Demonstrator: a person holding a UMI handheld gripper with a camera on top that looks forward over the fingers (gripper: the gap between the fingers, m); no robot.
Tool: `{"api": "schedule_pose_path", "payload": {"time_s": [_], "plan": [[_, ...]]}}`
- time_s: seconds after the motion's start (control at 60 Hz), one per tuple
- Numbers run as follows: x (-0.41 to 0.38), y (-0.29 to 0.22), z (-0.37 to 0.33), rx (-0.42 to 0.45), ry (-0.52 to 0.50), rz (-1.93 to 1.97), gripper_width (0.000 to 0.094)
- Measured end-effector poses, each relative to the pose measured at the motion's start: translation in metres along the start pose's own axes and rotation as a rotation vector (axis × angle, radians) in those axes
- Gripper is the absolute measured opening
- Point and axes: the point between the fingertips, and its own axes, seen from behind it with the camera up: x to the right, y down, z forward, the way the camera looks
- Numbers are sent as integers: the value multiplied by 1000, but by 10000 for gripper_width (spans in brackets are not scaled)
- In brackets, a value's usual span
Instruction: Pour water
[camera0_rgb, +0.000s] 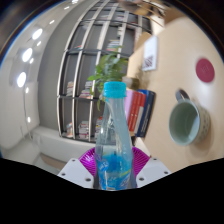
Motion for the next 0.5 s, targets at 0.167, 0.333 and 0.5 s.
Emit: {"api": "schedule_pose_path", "payload": {"time_s": [0.167, 0.333, 0.5], "plan": [[-57, -46, -20, 76, 14, -669, 447], [-66, -105, -41, 130, 109, -1124, 447], [-17, -166, -54, 140, 275, -1413, 469]]}}
